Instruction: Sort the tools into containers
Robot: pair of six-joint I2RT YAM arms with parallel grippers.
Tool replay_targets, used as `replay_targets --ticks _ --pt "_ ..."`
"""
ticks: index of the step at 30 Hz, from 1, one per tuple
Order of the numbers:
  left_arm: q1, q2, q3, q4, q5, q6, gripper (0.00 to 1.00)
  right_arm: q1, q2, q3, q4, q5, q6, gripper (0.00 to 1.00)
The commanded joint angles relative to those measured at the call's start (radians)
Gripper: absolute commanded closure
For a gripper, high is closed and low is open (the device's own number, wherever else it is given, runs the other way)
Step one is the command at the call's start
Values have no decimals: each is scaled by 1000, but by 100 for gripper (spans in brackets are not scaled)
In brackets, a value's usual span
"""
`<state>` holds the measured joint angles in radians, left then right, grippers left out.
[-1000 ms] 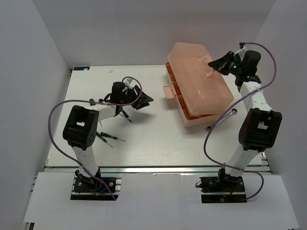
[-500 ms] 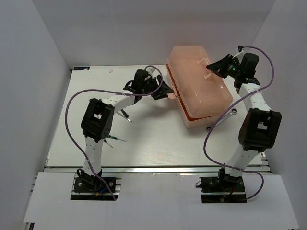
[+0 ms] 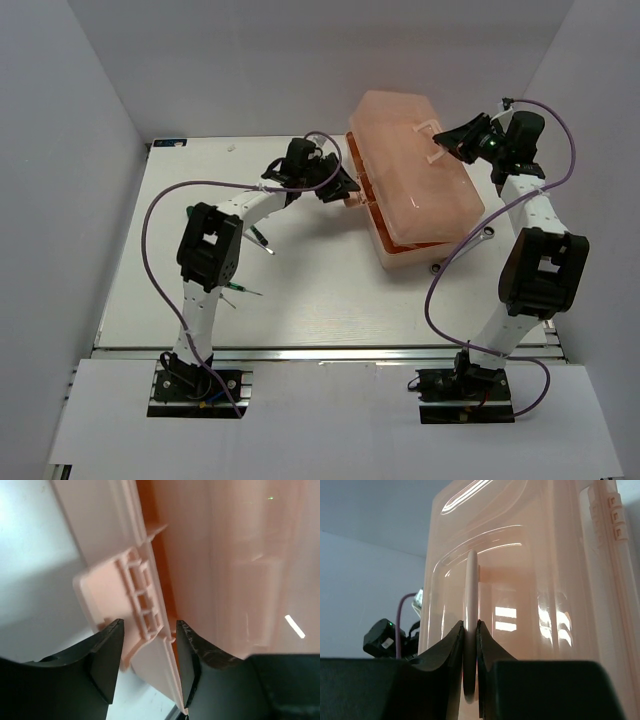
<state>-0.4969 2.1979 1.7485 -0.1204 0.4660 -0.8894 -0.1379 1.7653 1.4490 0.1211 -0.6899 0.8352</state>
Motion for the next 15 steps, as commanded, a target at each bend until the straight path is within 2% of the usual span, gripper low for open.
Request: replay_targets --ticks 1,5,8,13,15 --pt "-38 -134 -103 -71 -30 29 45 6 -109 37 123 -68 90 100" --pt "-75 -230 -198 -97 -44 49 42 6 -99 40 124 -65 99 100" --pt "-109 -225 -167 -150 -52 78 35 6 -93 37 121 -62 104 100" --pt "-150 -196 -150 -134 -58 66 34 8 -90 36 112 -66 102 100" --pt "-158 -193 -123 -176 -75 72 34 9 -89 34 114 -63 101 100"
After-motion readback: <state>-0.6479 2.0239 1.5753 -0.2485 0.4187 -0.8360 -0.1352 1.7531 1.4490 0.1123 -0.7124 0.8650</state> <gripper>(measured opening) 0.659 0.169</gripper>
